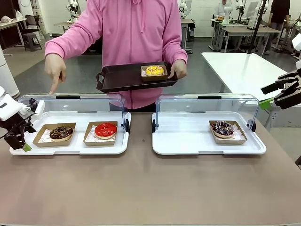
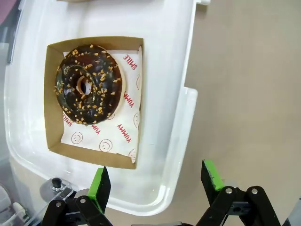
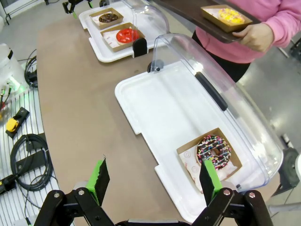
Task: Provide the desired donut to the person.
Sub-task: Pick up and lift the Paper togo box containing the Donut pointed at by the person.
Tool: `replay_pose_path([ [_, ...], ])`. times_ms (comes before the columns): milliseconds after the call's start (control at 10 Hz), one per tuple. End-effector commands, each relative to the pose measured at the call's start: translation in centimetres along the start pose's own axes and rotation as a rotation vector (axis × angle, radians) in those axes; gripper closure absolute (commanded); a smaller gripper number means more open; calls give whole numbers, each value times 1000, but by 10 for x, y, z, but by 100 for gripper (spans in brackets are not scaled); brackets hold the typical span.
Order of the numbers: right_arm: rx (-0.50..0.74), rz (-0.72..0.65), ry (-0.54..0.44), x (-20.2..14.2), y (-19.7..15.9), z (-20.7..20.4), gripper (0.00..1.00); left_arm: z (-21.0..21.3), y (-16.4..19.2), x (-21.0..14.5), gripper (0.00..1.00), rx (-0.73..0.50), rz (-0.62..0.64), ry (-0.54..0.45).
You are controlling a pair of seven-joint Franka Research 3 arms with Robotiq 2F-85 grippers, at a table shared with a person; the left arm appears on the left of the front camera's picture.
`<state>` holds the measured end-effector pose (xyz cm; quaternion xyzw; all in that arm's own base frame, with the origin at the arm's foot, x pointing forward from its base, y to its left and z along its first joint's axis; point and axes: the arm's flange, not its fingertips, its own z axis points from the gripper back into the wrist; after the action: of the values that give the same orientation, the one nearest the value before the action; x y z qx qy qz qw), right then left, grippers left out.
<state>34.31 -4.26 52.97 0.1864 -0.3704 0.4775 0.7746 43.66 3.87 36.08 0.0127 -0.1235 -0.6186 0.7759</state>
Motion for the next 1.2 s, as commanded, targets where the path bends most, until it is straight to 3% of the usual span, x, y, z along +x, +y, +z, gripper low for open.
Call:
replay_pose_path([
  [0,1,6,5,-1,0,-2,0,-14,18,-7,0,35,-37,-2],
  [700,1,6,5,-1,0,-2,0,-35,35,-7,0,12,-90,-25],
  [800,1,6,5,-1,0,-2,0,-35,34,-7,58,14,-80,-11],
  [900,1,6,5,-1,0,-2,0,-36,34,-7,59,15,-81,-14],
  [1000,1,6,5,-1,0,-2,0,-37,33,-7,100,13,-80,-7],
  [1100,1,6,5,-1,0,-2,0,-40,32,-7,100,2,-85,-5],
])
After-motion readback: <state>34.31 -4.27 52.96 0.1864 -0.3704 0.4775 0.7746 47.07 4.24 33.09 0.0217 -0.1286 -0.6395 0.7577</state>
